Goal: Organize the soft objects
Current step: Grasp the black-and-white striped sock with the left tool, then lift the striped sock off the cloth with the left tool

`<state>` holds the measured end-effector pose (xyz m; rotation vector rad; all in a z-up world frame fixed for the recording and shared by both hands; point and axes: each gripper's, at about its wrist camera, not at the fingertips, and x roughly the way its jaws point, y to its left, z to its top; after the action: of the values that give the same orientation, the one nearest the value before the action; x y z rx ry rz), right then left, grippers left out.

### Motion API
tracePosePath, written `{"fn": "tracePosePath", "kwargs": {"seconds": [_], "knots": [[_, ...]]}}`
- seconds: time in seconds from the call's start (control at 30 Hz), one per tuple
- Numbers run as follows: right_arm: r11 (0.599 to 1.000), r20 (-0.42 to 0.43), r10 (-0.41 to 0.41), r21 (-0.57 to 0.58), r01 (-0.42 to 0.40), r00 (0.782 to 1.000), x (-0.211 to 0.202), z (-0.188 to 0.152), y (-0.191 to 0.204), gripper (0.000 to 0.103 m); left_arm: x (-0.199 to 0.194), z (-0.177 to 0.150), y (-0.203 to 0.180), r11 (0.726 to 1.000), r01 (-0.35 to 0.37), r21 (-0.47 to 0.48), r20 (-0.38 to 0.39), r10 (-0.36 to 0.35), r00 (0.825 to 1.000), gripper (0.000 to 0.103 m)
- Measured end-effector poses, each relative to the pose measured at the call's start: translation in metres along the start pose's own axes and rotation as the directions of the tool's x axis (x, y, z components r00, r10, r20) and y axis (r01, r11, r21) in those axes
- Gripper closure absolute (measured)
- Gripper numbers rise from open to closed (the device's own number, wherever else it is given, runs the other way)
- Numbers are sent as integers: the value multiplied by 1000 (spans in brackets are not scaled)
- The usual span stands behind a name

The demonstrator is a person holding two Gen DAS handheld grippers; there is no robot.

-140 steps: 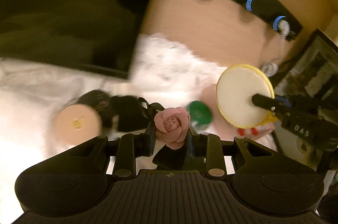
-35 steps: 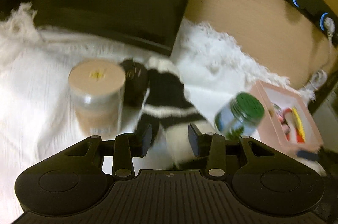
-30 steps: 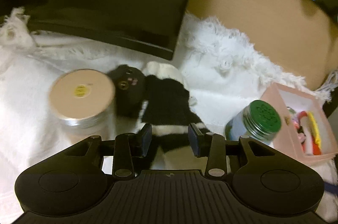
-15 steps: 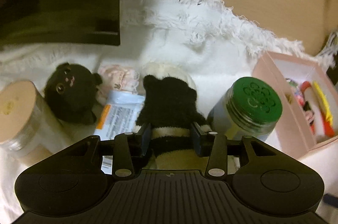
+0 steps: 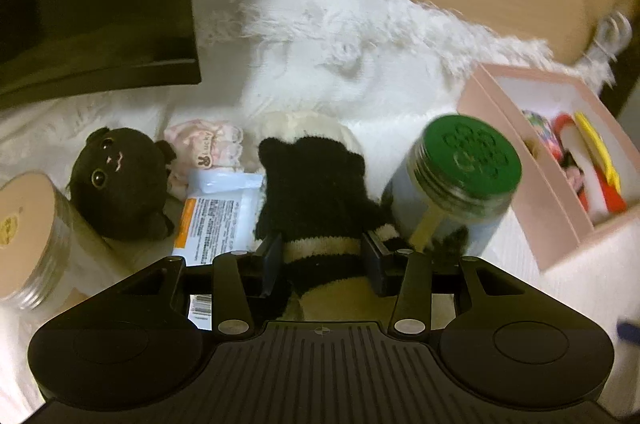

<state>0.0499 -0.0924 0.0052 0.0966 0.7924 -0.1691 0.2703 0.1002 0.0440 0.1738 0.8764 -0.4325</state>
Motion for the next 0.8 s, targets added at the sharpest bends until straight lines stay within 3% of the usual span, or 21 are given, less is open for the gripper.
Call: {"fn": "tracePosePath", "kwargs": {"seconds": [0.17,0.33,0.67,0.8], "knots": [[1000,1,0,0,0,1000,0,-1,0,0,-10,-9,7,999,41,26,-12,-41,999,56],[1000,1,-1,1,1,1000,-1,-1,0,0,-26,-22,13,997,27,68,-14,-26,1000,56],[1000,8,-1,2,1,1000,-2,-1,0,0,-23,-21,16,997,78,-14,-52,-79,996,58],[1000,9,-1,2,1,1000,-3,-1,0,0,-41,-12,29,981,122,-150,-10,-125,992,58]]}}
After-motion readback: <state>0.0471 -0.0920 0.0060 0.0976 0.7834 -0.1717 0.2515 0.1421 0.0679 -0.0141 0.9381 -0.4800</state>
